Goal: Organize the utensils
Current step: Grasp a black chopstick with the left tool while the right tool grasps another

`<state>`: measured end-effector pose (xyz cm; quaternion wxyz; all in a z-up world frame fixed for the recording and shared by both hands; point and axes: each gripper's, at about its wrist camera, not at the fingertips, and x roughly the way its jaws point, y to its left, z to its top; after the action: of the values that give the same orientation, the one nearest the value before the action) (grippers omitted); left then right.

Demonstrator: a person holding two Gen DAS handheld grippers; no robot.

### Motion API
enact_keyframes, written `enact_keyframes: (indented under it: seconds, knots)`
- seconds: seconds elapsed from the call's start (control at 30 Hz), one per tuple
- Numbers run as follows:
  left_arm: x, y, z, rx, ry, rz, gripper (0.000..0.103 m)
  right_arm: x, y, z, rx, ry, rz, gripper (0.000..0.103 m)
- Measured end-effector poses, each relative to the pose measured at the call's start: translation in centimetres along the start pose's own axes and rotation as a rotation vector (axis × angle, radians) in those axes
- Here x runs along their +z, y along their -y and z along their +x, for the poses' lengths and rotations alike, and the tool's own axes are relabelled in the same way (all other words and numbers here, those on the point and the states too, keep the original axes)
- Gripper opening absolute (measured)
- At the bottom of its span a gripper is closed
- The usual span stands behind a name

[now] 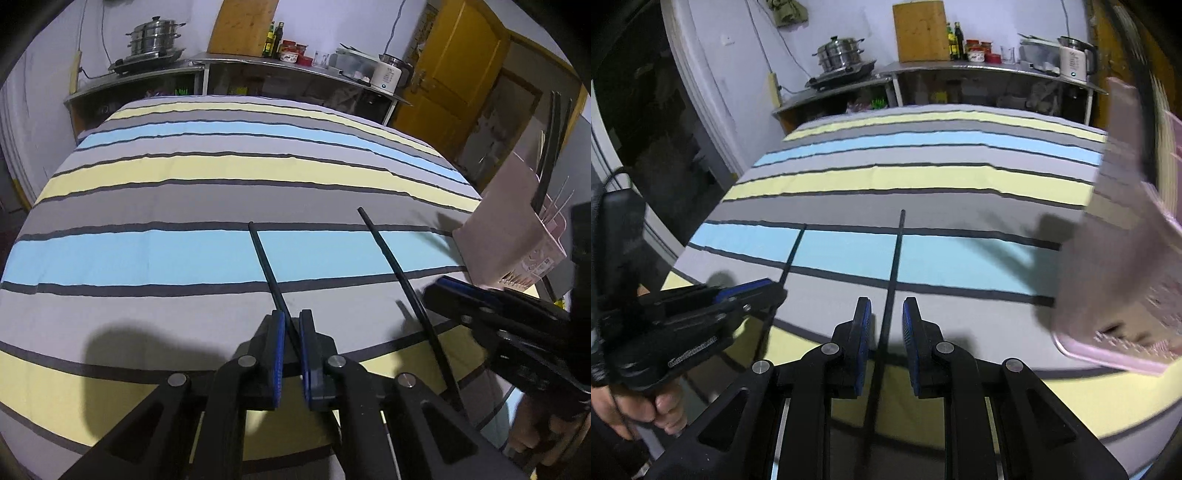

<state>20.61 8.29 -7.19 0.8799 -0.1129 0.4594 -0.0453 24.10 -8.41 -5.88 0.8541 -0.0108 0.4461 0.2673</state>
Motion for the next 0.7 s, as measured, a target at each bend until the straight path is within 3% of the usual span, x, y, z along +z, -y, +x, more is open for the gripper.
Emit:
enact_keyframes:
  seconds: [0.4, 0.5, 0.7]
  knots:
    - [0.6, 0.4, 0.6, 0.034, 0.004, 0.004, 0.009, 1.4, -1.0, 3.1, -0.062, -0.038, -0.055, 0.017]
    - [0.8, 0.7, 0.8, 0.057, 0.007, 0.023, 0.009, 1.5, -1.1, 3.2, -0.090, -0.042, -0.071, 0.007]
    - [1.3, 0.2, 0.6, 0.023, -0.005, -0.012, 0.007, 1.7, -0.9, 2.3, -0.045, -0.047, -0.042, 0.006]
